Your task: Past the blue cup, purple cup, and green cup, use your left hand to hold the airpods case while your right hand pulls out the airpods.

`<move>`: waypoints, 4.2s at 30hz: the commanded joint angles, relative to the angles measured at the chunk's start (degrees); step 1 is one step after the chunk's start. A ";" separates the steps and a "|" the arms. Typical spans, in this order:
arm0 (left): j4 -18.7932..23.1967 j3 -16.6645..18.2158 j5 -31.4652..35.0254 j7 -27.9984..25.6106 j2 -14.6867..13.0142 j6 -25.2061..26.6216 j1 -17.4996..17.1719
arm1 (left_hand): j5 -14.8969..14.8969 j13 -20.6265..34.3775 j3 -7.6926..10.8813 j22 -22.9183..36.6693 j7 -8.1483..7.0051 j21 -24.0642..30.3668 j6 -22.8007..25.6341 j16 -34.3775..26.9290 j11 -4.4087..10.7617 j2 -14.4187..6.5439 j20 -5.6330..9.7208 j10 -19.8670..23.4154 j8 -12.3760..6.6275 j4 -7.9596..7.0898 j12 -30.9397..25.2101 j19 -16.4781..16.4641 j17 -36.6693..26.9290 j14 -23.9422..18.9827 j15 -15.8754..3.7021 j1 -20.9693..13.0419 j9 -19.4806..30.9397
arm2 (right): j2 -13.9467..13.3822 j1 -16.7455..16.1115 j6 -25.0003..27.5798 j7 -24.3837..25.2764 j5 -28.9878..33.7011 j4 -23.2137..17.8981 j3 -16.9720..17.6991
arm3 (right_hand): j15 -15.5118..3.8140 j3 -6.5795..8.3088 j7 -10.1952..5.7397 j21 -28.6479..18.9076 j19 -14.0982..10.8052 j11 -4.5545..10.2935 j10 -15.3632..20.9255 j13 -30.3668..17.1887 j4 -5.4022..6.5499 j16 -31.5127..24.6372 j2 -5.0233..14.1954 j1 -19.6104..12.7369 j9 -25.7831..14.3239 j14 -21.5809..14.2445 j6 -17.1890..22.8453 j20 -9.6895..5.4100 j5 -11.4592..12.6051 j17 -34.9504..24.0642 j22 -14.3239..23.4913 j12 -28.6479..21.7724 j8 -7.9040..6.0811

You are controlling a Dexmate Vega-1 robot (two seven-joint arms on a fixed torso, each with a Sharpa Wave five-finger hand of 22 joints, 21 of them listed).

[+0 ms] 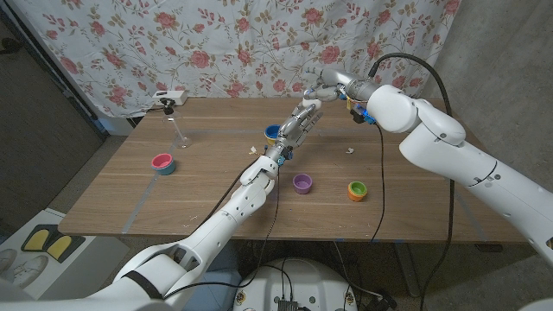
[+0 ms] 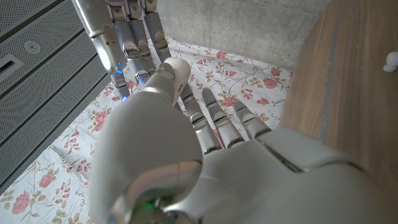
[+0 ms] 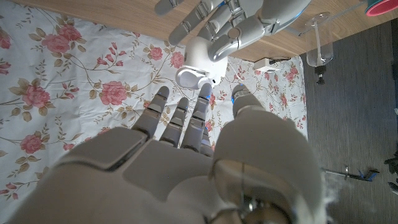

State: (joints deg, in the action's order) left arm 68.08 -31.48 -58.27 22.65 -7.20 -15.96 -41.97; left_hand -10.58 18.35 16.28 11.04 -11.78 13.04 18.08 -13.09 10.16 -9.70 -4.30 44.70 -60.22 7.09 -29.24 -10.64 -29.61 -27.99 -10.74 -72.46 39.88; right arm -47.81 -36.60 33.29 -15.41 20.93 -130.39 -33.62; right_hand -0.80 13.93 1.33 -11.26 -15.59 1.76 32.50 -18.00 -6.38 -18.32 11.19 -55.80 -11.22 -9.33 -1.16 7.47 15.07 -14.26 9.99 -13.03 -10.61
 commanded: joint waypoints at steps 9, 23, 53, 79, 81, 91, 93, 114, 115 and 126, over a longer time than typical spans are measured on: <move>1.69 -0.24 0.29 -1.25 -0.78 0.50 -0.84 | -0.47 8.26 0.45 0.11 -0.05 0.11 -0.25 0.30 2.58 -0.62 -0.18 2.16 -0.45 0.10 -0.94 0.16 -0.25 -2.00 -2.15 -0.11 0.04 | -0.10 0.28 0.70 -1.26 2.03 -0.21 -0.95 | 0.17 0.75 0.00 0.08 0.36 -0.66 -0.01 0.07 0.30 0.05 -0.50 0.43 0.08 0.31 -0.46 0.18 0.83 -0.24 0.13 0.15 -0.35; 2.44 -0.40 0.75 -1.13 -1.09 -0.04 -0.99 | -0.48 8.38 0.48 0.11 -0.05 0.10 -0.30 0.33 2.58 -0.55 -0.16 2.12 -0.57 0.13 -0.90 0.19 -0.31 -1.93 -2.26 -0.10 -0.01 | -0.36 0.80 1.02 -2.49 4.78 -0.77 -2.27 | 0.82 1.20 -0.37 0.04 0.47 -0.65 -0.30 0.48 0.46 0.38 -0.97 0.84 0.11 0.58 -0.62 0.36 1.23 -0.07 0.12 0.56 -0.44; 3.03 -0.85 2.53 -2.16 -1.51 -1.52 -1.40 | -0.53 8.69 0.61 0.11 -0.05 0.09 -0.43 0.37 2.59 -0.59 -0.15 2.08 -0.82 0.07 -0.79 0.21 -0.43 -1.90 -2.18 -0.03 -0.20 | 0.52 0.49 3.42 -4.56 15.15 -1.45 -4.99 | 0.84 1.93 0.12 -0.64 -1.10 -0.35 4.88 0.95 -0.25 -0.55 -1.61 1.03 0.14 -2.26 1.10 -0.79 2.28 0.49 0.10 -0.95 -1.17; 4.10 -1.40 3.75 -2.11 -2.15 -2.04 -1.67 | -0.54 8.90 0.67 0.11 -0.05 0.08 -0.55 0.37 2.60 -0.54 -0.16 2.10 -1.09 0.06 -0.66 0.23 -0.53 -1.87 -2.22 0.05 -0.30 | 1.98 -3.26 3.09 -1.24 19.62 -1.53 -3.70 | -1.44 1.44 -0.64 -0.85 -2.83 3.91 9.04 -2.38 -0.16 -1.77 -1.65 1.89 0.11 -4.22 2.03 -1.76 1.67 -0.21 0.15 -4.76 -1.06; 4.26 -1.40 3.69 -2.10 -2.16 -2.04 -1.79 | -0.54 8.87 0.67 0.11 -0.05 0.09 -0.58 0.36 2.60 -0.54 -0.13 2.06 -1.09 0.06 -0.62 0.21 -0.55 -1.88 -2.22 0.05 -0.32 | 2.05 -3.48 3.02 -1.04 19.66 -1.55 -3.57 | -1.78 1.48 -0.76 -0.83 -2.82 3.97 9.05 -2.64 -0.23 -1.82 -1.58 1.78 0.11 -4.32 2.10 -1.81 1.64 -0.28 0.15 -4.99 -1.05; 5.02 -1.45 3.81 -2.22 -2.52 -2.06 -2.20 | -0.54 8.92 0.69 0.11 -0.05 0.08 -0.63 0.38 2.59 -0.54 -0.15 2.06 -1.14 0.06 -0.57 0.23 -0.58 -1.82 -2.19 0.06 -0.38 | 2.40 -4.17 2.74 -0.44 20.19 -1.49 -3.54 | -3.01 1.88 -1.54 -0.72 -2.79 4.92 8.77 -4.60 -1.01 -2.25 -1.36 0.68 0.09 -5.04 2.51 -1.98 1.39 -0.82 0.18 -6.61 -0.99; 5.02 -1.50 3.84 -2.18 -2.50 -2.08 -2.19 | -0.54 8.93 0.68 0.11 -0.04 0.08 -0.66 0.37 2.60 -0.54 -0.14 2.07 -1.14 0.06 -0.56 0.24 -0.60 -1.83 -2.20 0.07 -0.41 | 2.42 -4.23 2.66 -0.38 20.36 -1.50 -3.57 | -3.18 1.95 -1.69 -0.71 -2.80 5.05 8.54 -5.11 -1.19 -2.34 -1.36 0.41 0.08 -5.17 2.60 -2.06 1.32 -0.97 0.18 -6.97 -0.97; 4.92 -1.68 3.75 -1.79 -2.44 -1.77 -1.73 | -0.52 9.08 0.73 0.11 -0.05 0.09 -0.73 0.38 2.61 -0.56 -0.11 2.14 -1.30 0.03 -0.50 0.22 -0.67 -1.80 -2.18 0.14 -0.54 | 2.66 -5.02 1.90 0.41 20.50 -1.17 -3.05 | -4.90 2.51 -2.98 -0.91 -3.88 6.61 8.68 -12.02 -2.30 -4.17 -1.17 -2.55 0.02 -6.73 4.27 -3.33 0.05 -3.68 0.25 -13.23 -0.87; 4.82 -1.66 3.79 -1.78 -2.38 -1.90 -1.70 | -0.51 9.07 0.72 0.11 -0.05 0.08 -0.68 0.37 2.60 -0.55 -0.12 2.12 -1.37 0.03 -0.48 0.24 -0.69 -1.81 -2.18 0.15 -0.49 | 2.67 -5.08 1.90 0.42 20.42 -1.16 -2.99 | -5.09 2.57 -3.05 -0.92 -3.95 6.76 8.59 -12.62 -2.39 -4.33 -1.17 -2.86 0.02 -6.80 4.31 -3.52 -0.06 -3.95 0.25 -13.74 -0.83; 4.72 -1.71 3.94 -1.61 -2.37 -2.02 -1.64 | -0.50 9.13 0.76 0.11 -0.05 0.03 -0.75 0.44 2.61 -0.56 -0.25 2.19 -1.45 -0.01 -0.44 0.36 -0.67 -1.75 -2.13 0.23 -0.56 | 2.64 -5.40 1.68 0.93 20.31 -0.92 -2.77 | -6.31 2.55 -3.37 -1.00 -4.49 7.16 7.30 -19.16 -2.44 -6.40 -1.23 -5.04 -0.04 -7.85 5.28 -4.09 -1.19 -7.05 0.31 -19.19 -0.63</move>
State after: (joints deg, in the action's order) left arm 73.10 -33.09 -54.42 20.87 -9.70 -17.99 -43.83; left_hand -10.82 18.35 16.49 11.04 -11.67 13.04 17.37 -12.65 10.45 -9.84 -4.54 44.41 -61.24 7.04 -29.54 -10.40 -30.15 -28.24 -10.90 -72.24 39.29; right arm -45.19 -41.61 35.40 -15.14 41.50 -131.52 -36.71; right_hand -2.34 16.29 -2.04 -11.69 -19.73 8.63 39.96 -25.97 -8.62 -24.15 9.91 -59.97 -11.07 -16.66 3.28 3.79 14.32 -20.48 9.98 -27.29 -11.41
